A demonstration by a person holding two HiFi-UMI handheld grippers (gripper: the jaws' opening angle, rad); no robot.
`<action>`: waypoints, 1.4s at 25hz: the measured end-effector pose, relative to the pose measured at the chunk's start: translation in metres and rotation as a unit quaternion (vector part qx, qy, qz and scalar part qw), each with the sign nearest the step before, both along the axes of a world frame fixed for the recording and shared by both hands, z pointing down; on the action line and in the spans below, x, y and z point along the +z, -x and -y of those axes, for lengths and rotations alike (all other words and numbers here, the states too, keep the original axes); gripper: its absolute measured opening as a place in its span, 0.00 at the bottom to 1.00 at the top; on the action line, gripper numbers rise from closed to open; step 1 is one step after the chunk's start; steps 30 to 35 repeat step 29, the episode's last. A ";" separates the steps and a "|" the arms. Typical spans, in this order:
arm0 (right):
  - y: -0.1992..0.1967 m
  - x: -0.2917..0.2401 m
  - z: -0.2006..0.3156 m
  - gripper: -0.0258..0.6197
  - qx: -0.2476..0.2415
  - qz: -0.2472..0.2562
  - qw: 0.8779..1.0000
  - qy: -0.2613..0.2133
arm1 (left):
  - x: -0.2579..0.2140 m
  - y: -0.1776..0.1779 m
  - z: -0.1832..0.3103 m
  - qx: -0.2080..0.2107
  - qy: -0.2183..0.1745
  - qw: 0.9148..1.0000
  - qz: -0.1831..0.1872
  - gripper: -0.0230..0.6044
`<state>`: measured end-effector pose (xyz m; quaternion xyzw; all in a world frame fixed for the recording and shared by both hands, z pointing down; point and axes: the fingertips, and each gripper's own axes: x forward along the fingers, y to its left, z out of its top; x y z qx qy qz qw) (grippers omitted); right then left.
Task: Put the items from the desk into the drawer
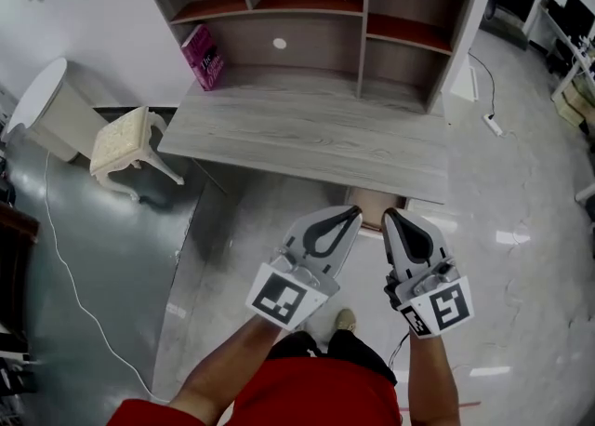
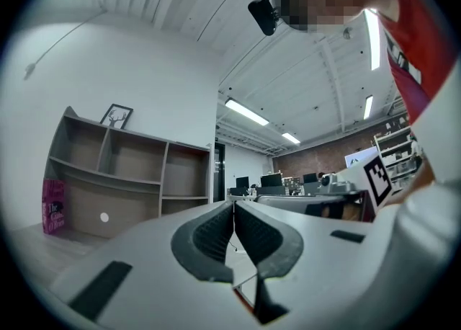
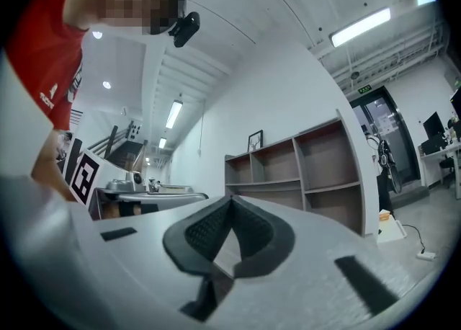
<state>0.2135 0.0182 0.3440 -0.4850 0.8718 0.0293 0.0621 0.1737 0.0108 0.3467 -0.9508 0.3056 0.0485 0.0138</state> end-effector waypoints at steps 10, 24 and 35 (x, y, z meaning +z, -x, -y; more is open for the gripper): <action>0.008 -0.019 -0.036 0.04 0.026 -0.006 0.999 -0.018 | -0.023 0.007 -0.031 0.024 -0.014 1.000 -0.007 0.05; 0.014 -0.029 -0.042 0.04 0.020 -0.011 0.999 -0.027 | -0.035 0.016 -0.041 0.026 -0.024 0.999 -0.011 0.05; 0.012 -0.031 -0.038 0.04 0.020 -0.011 0.999 -0.030 | -0.039 0.016 -0.038 0.025 -0.030 0.999 -0.011 0.05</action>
